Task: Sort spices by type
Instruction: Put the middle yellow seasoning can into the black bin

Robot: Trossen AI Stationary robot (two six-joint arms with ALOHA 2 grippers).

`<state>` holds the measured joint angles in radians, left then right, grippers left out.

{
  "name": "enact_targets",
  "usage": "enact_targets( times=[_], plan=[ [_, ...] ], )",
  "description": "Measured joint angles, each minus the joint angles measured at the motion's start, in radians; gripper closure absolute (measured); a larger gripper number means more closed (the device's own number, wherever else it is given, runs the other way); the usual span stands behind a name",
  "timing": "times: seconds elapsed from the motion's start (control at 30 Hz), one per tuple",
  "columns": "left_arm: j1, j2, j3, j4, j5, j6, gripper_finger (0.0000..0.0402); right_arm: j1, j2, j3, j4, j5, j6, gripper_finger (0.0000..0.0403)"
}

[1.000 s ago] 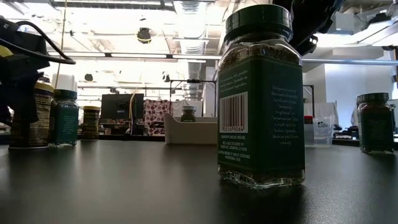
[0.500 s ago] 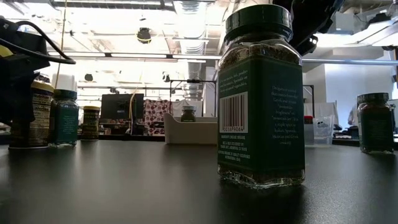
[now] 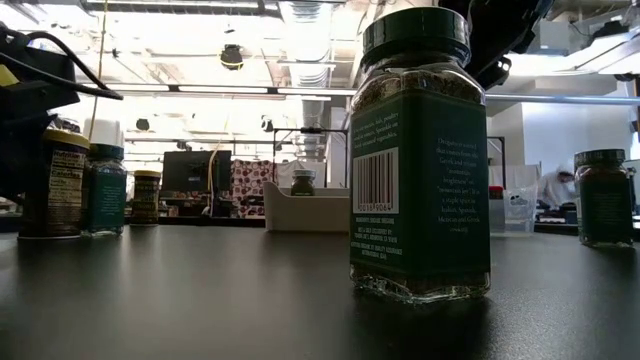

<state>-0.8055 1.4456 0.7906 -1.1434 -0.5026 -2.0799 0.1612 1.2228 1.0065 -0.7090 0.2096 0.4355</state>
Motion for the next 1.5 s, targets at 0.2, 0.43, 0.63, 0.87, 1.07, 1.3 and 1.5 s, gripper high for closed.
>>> enact_targets(
  times=[0.2,0.43,0.63,0.87,1.07,1.3,1.5],
  plan=[
    [0.0,0.0,0.0,0.016,0.0,0.0,0.0282,0.0,0.0,0.0,0.0,0.0,0.0,0.0121],
    [0.0,0.0,0.0,0.039,0.0,0.015,0.031,0.0,0.0,0.0,0.0,0.0,0.0,0.0121],
    [0.0,0.0,0.0,0.043,0.0,0.015,0.0333,0.0,0.0,0.0,0.0,0.0,0.0,0.0121],
    [0.0,0.0,0.001,0.045,0.003,0.015,0.0352,0.0,0.0,0.0,0.0,0.0,0.0,0.0121],
    [0.0,0.0,0.001,0.044,0.014,0.015,0.0369,0.0,0.0,0.0,0.0,0.0,0.0,0.0121],
    [0.0,0.0,0.001,0.061,0.092,0.014,0.0372,0.0,0.0,0.0,0.004,0.0,0.0,0.0121],
    [0.0,0.0,0.001,0.14,0.128,0.098,0.0372,0.0,0.0,0.0,0.009,0.0,0.0,0.0121]
  ],
)
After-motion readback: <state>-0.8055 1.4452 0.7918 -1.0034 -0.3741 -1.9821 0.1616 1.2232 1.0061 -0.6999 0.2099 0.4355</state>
